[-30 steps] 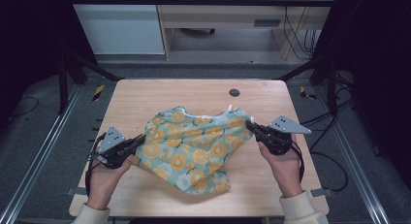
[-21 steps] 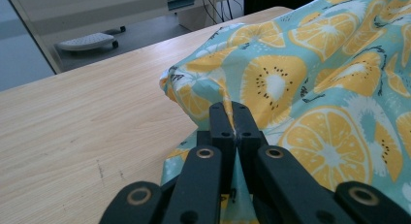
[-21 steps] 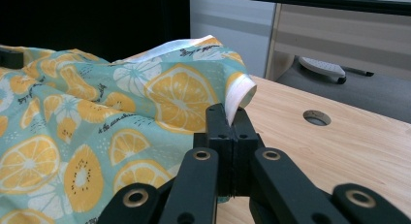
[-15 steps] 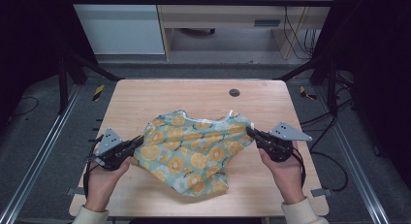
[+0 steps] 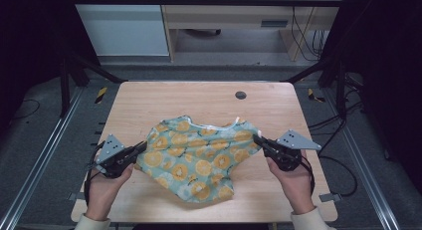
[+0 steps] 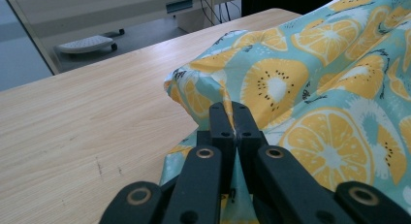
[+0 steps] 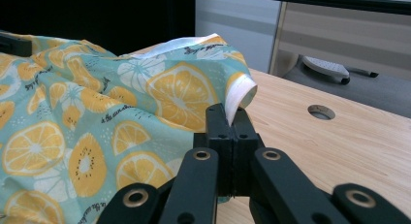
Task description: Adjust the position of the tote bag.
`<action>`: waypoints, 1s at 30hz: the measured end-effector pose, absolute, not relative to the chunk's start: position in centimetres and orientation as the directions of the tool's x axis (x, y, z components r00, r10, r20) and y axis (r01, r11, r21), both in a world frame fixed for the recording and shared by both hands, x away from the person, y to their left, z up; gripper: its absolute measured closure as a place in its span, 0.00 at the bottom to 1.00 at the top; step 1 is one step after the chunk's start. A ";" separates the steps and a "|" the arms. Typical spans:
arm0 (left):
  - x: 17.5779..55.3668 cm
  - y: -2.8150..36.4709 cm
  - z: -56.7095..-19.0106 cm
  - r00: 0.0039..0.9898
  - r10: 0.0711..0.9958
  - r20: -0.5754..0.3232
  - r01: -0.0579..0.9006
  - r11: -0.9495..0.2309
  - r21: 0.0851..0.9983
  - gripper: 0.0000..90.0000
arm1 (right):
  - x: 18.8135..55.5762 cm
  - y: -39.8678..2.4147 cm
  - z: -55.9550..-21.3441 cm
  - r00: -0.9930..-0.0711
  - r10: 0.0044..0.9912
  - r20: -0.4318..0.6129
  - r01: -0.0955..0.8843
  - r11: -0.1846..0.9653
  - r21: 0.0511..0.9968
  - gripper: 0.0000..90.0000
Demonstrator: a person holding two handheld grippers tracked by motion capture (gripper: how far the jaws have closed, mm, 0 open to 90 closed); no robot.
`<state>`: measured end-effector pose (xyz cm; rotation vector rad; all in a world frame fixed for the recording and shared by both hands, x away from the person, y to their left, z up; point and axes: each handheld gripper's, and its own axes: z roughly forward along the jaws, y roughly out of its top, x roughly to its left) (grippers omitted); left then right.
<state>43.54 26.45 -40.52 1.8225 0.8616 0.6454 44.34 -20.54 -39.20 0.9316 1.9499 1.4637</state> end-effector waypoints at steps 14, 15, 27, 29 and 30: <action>41.8 26.9 -40.7 0.652 0.757 0.044 0.253 -0.273 0.928 1.00 | 42.5 -21.1 -39.1 -0.642 0.767 -0.015 0.193 0.181 0.964 1.00; 41.6 26.9 -40.8 0.661 0.749 0.042 0.250 -0.273 0.929 1.00 | 42.3 -21.2 -39.2 -0.644 0.765 -0.015 0.193 0.181 0.964 1.00; 40.3 27.4 -42.0 0.722 0.689 0.062 0.247 -0.340 0.907 1.00 | 41.1 -21.4 -40.3 -0.667 0.745 -0.008 0.209 0.197 0.958 1.00; 40.2 27.7 -42.4 0.732 0.680 0.045 0.260 -0.340 0.904 1.00 | 40.9 -21.3 -40.7 -0.678 0.735 -0.020 0.209 0.219 0.953 1.00; 40.1 27.7 -42.6 0.737 0.675 0.042 0.265 -0.345 0.901 1.00 | 40.8 -21.3 -41.0 -0.684 0.729 -0.019 0.216 0.227 0.950 1.00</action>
